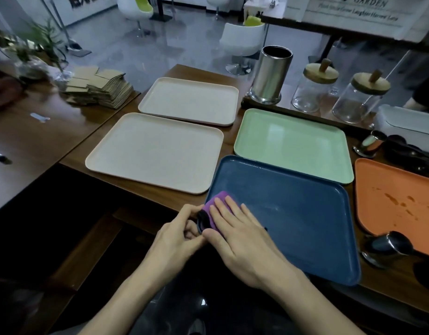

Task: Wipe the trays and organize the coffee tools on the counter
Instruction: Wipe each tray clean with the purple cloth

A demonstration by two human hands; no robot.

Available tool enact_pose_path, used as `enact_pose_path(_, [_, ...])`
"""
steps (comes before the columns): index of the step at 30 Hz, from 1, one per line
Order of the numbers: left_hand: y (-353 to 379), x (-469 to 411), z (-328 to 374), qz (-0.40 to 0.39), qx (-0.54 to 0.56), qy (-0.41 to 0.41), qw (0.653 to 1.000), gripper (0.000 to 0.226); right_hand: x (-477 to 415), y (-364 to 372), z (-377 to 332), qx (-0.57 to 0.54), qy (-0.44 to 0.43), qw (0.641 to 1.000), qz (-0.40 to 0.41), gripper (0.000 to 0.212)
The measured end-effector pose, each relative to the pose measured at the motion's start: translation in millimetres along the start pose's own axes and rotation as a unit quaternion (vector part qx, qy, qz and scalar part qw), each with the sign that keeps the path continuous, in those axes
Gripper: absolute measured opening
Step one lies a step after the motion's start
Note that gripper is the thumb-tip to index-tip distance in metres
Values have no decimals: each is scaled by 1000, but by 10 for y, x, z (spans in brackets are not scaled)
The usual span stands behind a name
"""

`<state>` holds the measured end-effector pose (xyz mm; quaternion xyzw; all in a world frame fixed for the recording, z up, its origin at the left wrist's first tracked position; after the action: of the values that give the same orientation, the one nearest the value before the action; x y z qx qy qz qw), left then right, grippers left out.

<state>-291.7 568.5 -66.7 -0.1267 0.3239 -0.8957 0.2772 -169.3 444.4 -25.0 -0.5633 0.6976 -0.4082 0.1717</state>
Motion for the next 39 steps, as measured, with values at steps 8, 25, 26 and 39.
enact_pose_path(8, [-43, -62, 76, -31, 16, -20, 999, 48, -393, -134, 140, 40, 36, 998, 42, 63])
enact_pose_path(25, [-245, -185, 259, -117, -386, 24, 915, 67, -830, -513, 581, 93, 74, 988, 101, 58])
enact_pose_path(26, [-229, -179, 251, -119, -386, 24, 914, 67, -746, -547, 648, 89, 83, 986, 111, 58])
enact_pose_path(39, [-201, -251, 116, -111, -363, 28, 925, 73, 116, -509, 1000, 64, 257, 939, 219, 60])
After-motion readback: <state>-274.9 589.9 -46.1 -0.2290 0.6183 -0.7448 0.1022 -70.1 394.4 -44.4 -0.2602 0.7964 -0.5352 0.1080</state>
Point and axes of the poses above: each hand's wrist, its own x-axis away from the middle knuckle, its own y-axis out of the palm, z = x × y, the point moved 2 cm from there along -x, towards the middle knuckle, and after that the axes turned 14 degrees about -x, right-handed, at the moved point
